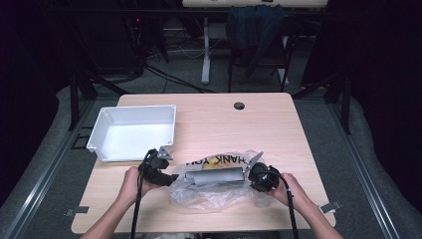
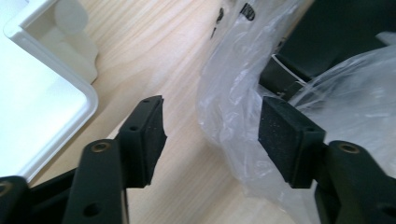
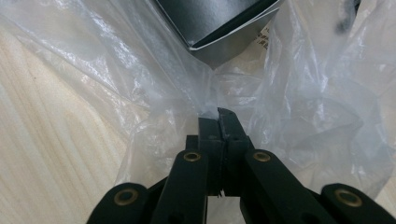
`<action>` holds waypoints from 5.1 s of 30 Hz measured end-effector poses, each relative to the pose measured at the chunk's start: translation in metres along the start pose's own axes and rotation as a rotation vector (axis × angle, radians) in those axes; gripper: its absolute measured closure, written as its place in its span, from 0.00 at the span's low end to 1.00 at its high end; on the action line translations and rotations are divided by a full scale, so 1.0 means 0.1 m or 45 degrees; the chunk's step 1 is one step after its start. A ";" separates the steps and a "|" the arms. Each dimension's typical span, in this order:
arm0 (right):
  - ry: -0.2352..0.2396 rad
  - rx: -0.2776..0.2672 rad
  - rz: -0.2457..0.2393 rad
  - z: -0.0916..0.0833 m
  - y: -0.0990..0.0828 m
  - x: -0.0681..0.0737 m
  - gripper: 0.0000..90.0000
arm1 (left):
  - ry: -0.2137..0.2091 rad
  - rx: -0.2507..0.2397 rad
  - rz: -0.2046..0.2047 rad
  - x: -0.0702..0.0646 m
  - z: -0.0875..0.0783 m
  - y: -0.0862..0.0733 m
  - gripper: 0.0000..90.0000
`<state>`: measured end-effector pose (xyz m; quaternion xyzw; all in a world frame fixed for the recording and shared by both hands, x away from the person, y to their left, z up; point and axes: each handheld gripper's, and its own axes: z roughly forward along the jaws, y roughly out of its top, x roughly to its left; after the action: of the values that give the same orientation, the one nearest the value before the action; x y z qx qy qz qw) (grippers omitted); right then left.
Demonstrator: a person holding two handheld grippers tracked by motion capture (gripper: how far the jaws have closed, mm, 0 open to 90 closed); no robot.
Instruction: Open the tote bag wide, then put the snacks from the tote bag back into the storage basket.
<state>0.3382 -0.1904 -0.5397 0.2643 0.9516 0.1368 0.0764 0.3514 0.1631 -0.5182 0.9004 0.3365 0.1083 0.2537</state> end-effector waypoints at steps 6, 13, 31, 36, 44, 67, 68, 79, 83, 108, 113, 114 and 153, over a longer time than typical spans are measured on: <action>0.006 -0.013 0.014 0.00 0.00 0.00 1.00 | 0.002 -0.107 -0.026 0.02 -0.23 0.08 0.39; 0.011 -0.007 0.006 0.00 0.01 0.00 1.00 | -0.102 -0.143 0.097 -0.35 -0.42 0.18 0.35; 0.011 -0.010 0.008 0.02 0.00 -0.01 1.00 | -0.030 0.139 0.149 -0.47 0.12 -0.10 0.98; 0.014 0.015 -0.003 0.03 0.00 -0.02 1.00 | -0.051 0.164 0.061 -0.35 0.14 -0.15 0.98; -0.003 0.031 0.009 0.05 -0.03 -0.05 1.00 | -0.053 0.206 -0.014 -0.21 0.21 -0.22 0.99; 0.106 -0.091 -0.016 -0.21 -0.01 -0.01 0.73 | -0.045 -0.043 0.006 -0.05 -0.51 0.09 0.32; 0.102 -0.100 -0.014 -0.22 -0.01 -0.01 0.72 | -0.046 -0.049 0.017 -0.04 -0.54 0.11 0.31; 0.116 -0.130 -0.017 -0.26 -0.01 -0.01 0.67 | -0.080 -0.066 0.197 -0.16 -0.51 0.56 0.26; 0.132 -0.131 -0.026 -0.25 -0.01 -0.02 0.71 | -0.115 -0.078 0.244 -0.23 -0.39 0.66 0.26; 0.149 -0.102 -0.054 -0.21 -0.02 -0.02 0.87 | -0.348 0.138 0.479 -0.37 0.29 0.73 0.40; 0.146 -0.095 -0.061 -0.20 -0.01 -0.02 0.86 | -0.362 0.167 0.479 -0.38 0.34 0.73 0.37; 0.144 -0.090 -0.067 -0.20 0.00 -0.02 0.86 | -0.368 0.172 0.487 -0.38 0.35 0.72 0.37; 0.145 -0.099 -0.055 -0.16 0.01 -0.02 0.83 | -0.312 0.134 0.596 -0.45 0.07 0.86 0.48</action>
<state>0.3370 -0.1941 -0.5244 0.2322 0.9540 0.1866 0.0353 0.3680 0.0754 -0.4794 0.9720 0.0910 0.0366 0.2135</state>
